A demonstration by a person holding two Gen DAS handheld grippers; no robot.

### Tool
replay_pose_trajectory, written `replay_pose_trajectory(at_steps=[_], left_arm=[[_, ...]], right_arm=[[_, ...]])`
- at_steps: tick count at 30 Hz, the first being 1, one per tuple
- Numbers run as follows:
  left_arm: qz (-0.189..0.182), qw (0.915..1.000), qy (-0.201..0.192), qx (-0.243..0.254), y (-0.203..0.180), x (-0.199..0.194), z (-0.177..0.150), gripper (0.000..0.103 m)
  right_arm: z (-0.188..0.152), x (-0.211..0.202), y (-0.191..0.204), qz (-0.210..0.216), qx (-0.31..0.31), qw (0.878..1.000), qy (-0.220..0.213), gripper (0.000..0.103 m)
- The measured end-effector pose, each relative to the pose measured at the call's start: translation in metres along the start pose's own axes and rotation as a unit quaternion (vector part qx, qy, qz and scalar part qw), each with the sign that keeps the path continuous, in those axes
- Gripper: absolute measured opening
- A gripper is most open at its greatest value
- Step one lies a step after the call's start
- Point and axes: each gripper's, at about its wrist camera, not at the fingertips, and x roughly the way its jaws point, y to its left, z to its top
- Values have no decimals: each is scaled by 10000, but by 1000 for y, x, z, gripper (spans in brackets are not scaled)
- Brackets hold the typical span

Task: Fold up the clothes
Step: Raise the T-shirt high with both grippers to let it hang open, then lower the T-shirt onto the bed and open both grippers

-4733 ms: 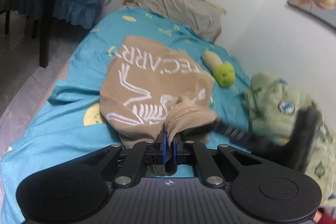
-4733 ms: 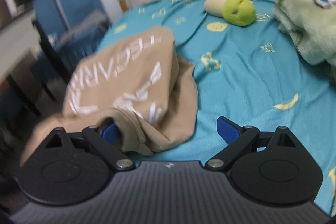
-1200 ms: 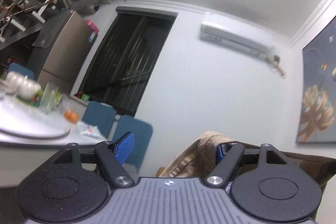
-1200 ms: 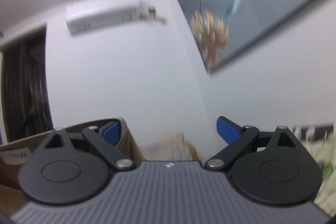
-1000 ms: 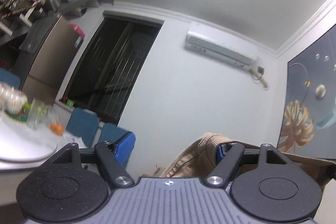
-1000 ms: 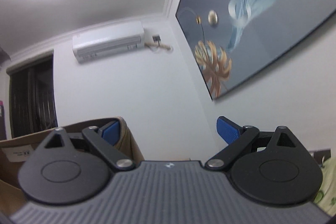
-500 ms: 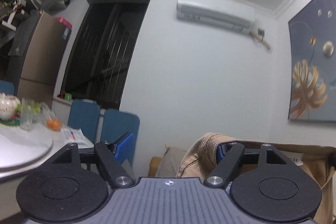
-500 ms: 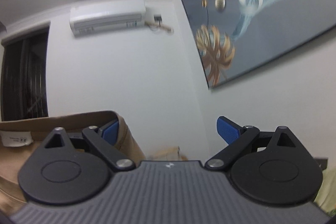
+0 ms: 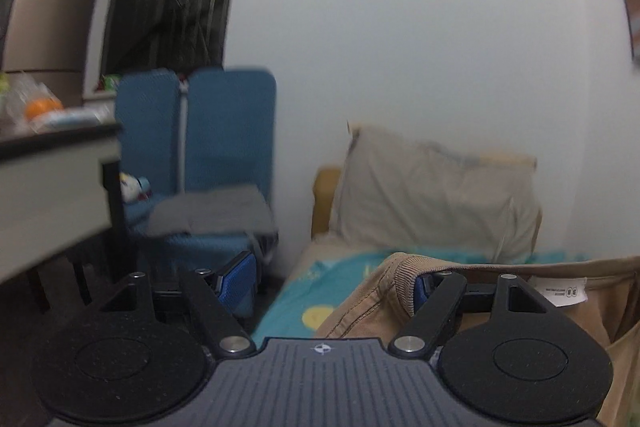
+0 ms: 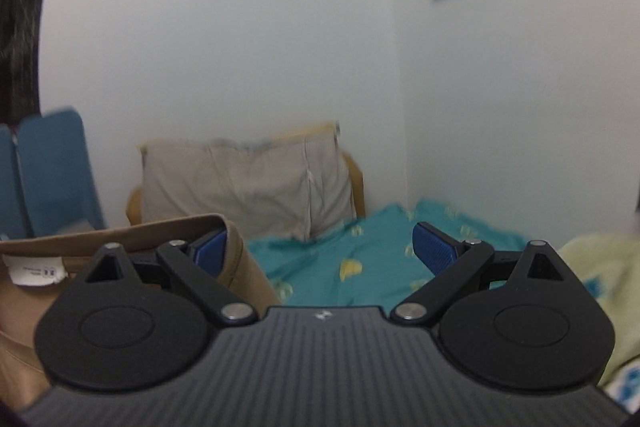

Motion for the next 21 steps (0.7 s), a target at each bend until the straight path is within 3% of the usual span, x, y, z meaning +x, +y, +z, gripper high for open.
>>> replay_pose_trajectory(at_steps=[4, 8, 12, 14, 16, 21], left_arm=[[68, 9972, 718, 171, -8, 100, -76, 77], [-120, 9903, 1380, 132, -8, 164, -126, 76], [-211, 9675, 2418, 705, -19, 206, -144, 76], [-344, 9561, 2725, 1023, -25, 206, -144, 77], [-473, 9443, 2991, 1284, -29, 203, -142, 78], [-849, 9576, 2639, 780, -12, 131, -111, 85]], right_arm=[[-77, 89, 0, -30, -220, 9974, 692, 97], [-135, 143, 3, 181, -611, 9863, 1521, 97], [-145, 166, 16, 910, -654, 9667, 2301, 97], [-142, 172, 24, 1369, -660, 9526, 2636, 97], [-136, 159, 35, 1714, -755, 9467, 2621, 97], [-115, 86, 41, 2025, -747, 9511, 2211, 97]])
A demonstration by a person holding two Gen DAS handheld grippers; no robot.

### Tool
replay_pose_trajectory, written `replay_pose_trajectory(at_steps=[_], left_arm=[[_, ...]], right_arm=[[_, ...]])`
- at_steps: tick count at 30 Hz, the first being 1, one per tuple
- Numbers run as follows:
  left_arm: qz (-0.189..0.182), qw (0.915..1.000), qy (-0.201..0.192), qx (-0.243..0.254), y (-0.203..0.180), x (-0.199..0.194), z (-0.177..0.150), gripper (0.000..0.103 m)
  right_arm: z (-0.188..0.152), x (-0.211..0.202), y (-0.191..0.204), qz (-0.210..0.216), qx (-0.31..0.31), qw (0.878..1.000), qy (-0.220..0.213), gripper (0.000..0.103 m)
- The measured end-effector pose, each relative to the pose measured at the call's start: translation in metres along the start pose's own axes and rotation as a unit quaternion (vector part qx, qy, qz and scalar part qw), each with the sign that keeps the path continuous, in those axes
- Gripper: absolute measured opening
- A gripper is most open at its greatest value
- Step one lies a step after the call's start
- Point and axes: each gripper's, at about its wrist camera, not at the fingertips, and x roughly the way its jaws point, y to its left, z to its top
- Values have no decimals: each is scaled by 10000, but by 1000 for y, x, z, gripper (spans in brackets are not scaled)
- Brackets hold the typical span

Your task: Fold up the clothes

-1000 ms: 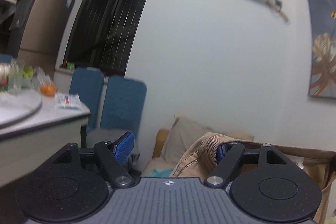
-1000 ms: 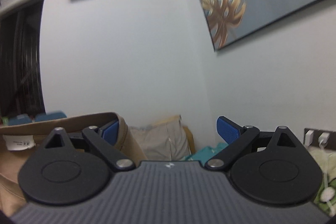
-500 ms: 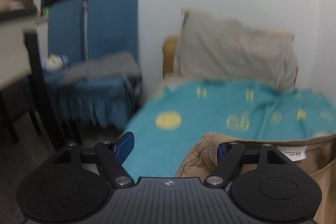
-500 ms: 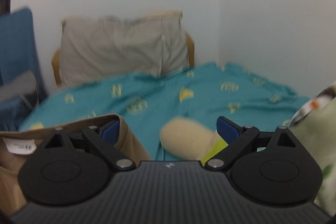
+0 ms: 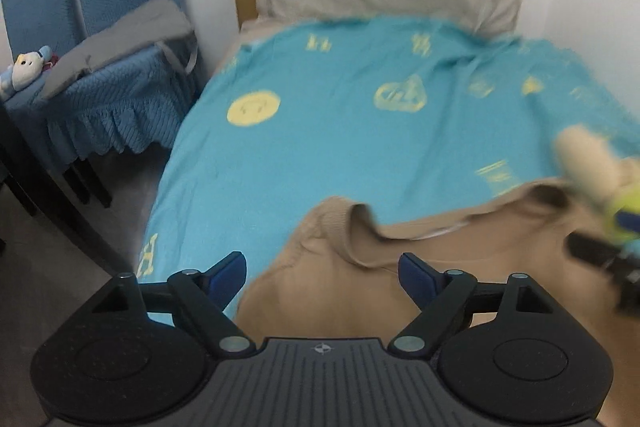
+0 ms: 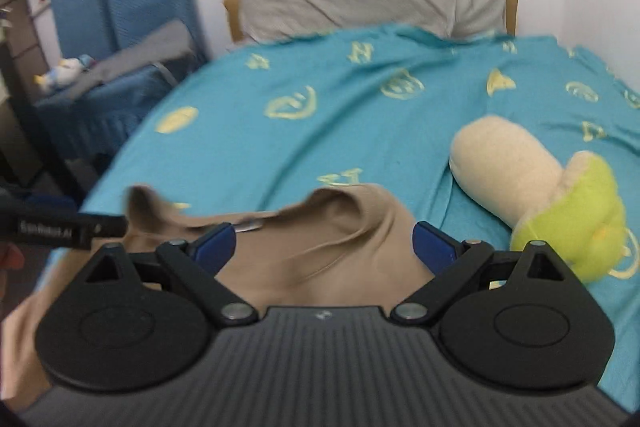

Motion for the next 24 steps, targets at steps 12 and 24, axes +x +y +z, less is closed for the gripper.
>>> replay_pose_trajectory(at_steps=[12, 24], left_arm=[[-334, 9900, -1237, -597, 0, -232, -160, 93], [-546, 9749, -633, -2063, 42, -267, -263, 89]], right_arm=[[-92, -240, 38, -180, 426, 9970, -613, 97], [-152, -336, 31, -111, 1133, 9908, -736, 97]])
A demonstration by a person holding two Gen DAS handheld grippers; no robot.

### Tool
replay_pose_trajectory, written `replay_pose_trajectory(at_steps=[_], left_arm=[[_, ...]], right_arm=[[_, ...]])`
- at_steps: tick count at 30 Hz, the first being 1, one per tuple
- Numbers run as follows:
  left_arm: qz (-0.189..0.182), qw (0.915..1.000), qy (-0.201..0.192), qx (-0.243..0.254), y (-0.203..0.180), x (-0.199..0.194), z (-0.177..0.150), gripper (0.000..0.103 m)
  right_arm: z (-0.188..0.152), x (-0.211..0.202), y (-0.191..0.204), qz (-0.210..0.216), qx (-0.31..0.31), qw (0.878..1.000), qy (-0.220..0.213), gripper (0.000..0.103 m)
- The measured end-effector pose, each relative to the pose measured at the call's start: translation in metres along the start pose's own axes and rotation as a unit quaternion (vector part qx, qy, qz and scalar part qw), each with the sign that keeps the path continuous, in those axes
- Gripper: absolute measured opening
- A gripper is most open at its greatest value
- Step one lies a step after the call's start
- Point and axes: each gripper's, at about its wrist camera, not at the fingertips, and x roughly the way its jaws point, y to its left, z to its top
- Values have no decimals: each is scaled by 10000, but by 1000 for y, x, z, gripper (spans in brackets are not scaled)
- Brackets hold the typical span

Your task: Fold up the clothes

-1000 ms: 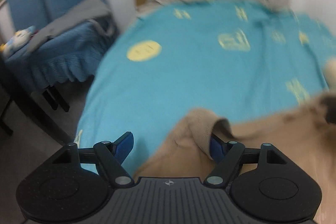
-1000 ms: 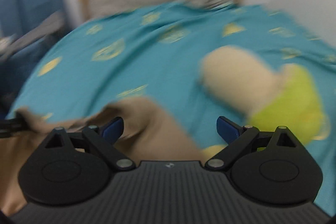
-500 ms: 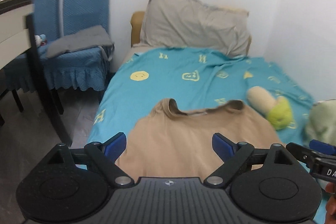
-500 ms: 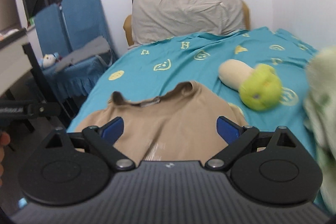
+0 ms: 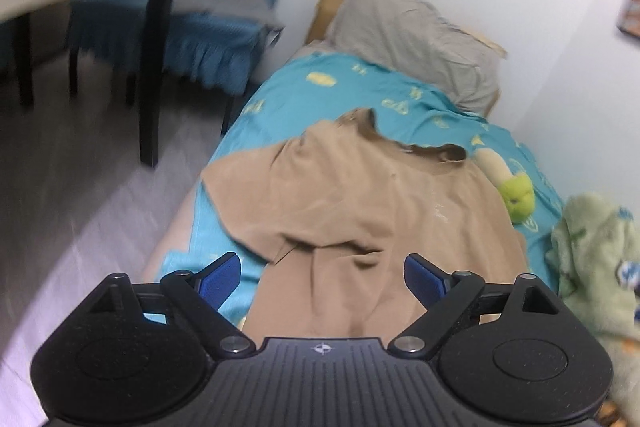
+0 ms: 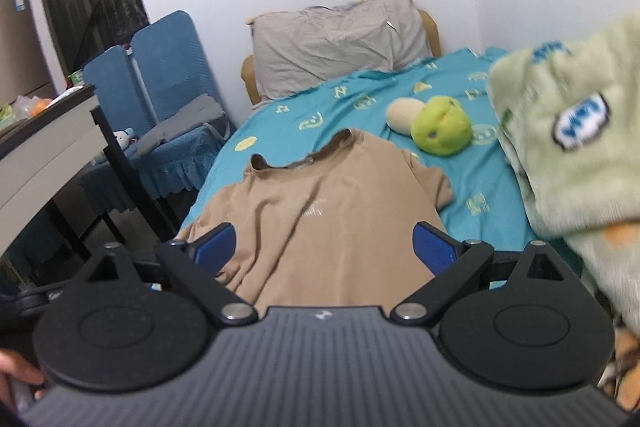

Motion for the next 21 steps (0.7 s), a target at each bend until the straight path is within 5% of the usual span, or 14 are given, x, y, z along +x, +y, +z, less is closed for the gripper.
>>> replay_pose_trajectory(at_steps=[3, 8, 15, 18, 21], left_arm=[[84, 9971, 28, -750, 31, 21, 5, 87], [388, 9923, -48, -1177, 60, 63, 21, 78], [744, 9909, -6, -1122, 82, 139, 44, 69], [838, 9910, -53, -1043, 85, 165, 52, 47], [742, 9937, -93, -838, 86, 177, 60, 13]], right_arm=[[-2, 8, -8, -64, 166, 9998, 70, 97], [-2, 26, -19, -50, 536, 9984, 195, 97], [0, 58, -16, -36, 540, 9982, 255, 97], [1, 71, -19, -66, 530, 9981, 296, 97], [0, 84, -25, -99, 635, 9971, 403, 97]])
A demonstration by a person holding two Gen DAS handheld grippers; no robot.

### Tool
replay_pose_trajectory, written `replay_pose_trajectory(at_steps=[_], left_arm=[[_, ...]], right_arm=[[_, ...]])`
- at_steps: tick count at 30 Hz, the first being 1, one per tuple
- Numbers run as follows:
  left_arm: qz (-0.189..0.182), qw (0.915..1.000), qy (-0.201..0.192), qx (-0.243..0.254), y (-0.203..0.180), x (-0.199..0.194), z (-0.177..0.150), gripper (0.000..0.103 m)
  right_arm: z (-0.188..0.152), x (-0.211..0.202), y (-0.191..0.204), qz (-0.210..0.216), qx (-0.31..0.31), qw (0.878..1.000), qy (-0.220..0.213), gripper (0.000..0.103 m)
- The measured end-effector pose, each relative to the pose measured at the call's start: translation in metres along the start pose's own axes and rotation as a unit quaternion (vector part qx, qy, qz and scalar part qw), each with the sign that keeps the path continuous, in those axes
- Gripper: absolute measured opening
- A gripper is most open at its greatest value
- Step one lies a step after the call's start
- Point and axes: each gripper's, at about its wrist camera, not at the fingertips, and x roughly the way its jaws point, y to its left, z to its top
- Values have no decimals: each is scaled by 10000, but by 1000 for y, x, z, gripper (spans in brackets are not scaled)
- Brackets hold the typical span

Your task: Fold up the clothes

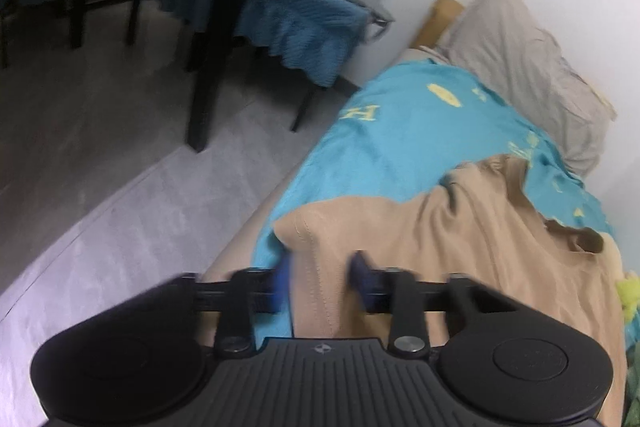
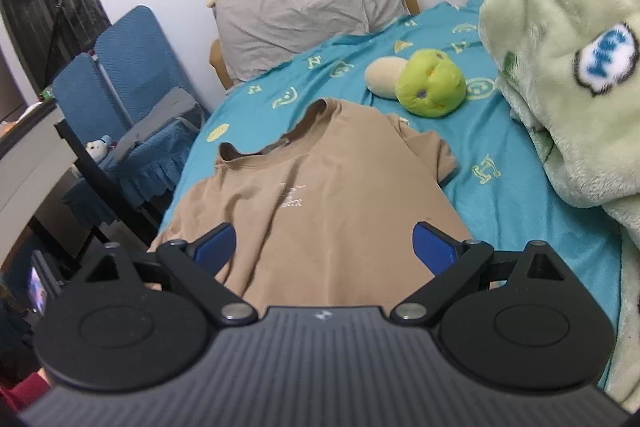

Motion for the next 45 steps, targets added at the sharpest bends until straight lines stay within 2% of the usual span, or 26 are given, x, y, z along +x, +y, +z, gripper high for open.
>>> replay_pose_trajectory(at_steps=[1, 2, 5, 8, 11, 15, 19, 20, 21, 22, 25, 27, 28, 29, 32, 35, 39, 43, 45], left_arm=[[8, 10000, -18, 80, -2, 1, 3, 6], [14, 9998, -61, 164, -4, 1, 7, 5], [-44, 9983, -435, 392, -13, -7, 25, 4], [-42, 9968, -640, 484, -20, -11, 56, 4], [319, 9921, -894, 817, -38, -8, 94, 4], [1120, 9817, -1036, 1138, -65, 17, 136, 4], [1693, 9730, -806, 1345, -73, 55, 142, 5], [1782, 9714, -745, 1379, -74, 63, 142, 7], [1689, 9739, -676, 1355, -71, 67, 136, 11], [1593, 9764, -595, 1333, -68, 69, 130, 16], [1256, 9834, -225, 1287, -55, 59, 112, 22], [903, 9877, 130, 1268, -44, 35, 96, 32], [741, 9888, 303, 1262, -38, 23, 87, 43], [625, 9889, 460, 1265, -31, 5, 76, 48], [413, 9875, 1058, 1092, -8, -52, 37, 53], [382, 9767, 1896, 925, 12, -100, -1, 53], [158, 9598, 2659, 885, 29, -153, -47, 53], [54, 9335, 3392, 1158, 28, -179, -86, 52], [110, 9231, 3600, 1347, 25, -188, -100, 51]], right_arm=[[1, 3, -1, 5, 49, 10000, 31, 97], [1, 7, -3, 10, 99, 9999, 62, 97], [2, 12, -5, -32, 175, 9998, 128, 97], [0, 13, -8, -81, 265, 9994, 200, 97], [-1, 16, -9, -140, 254, 9993, 244, 97], [-1, 24, -8, -287, 152, 9991, 264, 97], [-1, 35, -4, -433, -63, 9987, 257, 97], [-1, 38, -3, -435, -109, 9987, 256, 97], [-1, 40, -2, -427, -150, 9987, 252, 97], [-2, 42, 0, -425, -198, 9986, 240, 97], [-3, 45, 4, -422, -340, 9983, 203, 97], [-2, 45, 5, -381, -366, 9984, 198, 97], [-2, 45, 6, -352, -366, 9985, 196, 97], [-2, 43, 8, -326, -382, 9986, 180, 97], [-2, 35, 12, -255, -455, 9986, 111, 97], [-3, 22, 14, -231, -485, 9986, 25, 97], [-2, 1, 9, -226, -424, 9988, -59, 97], [-1, -18, 2, -301, -332, 9989, -124, 97], [-1, -25, -2, -354, -293, 9988, -165, 97]])
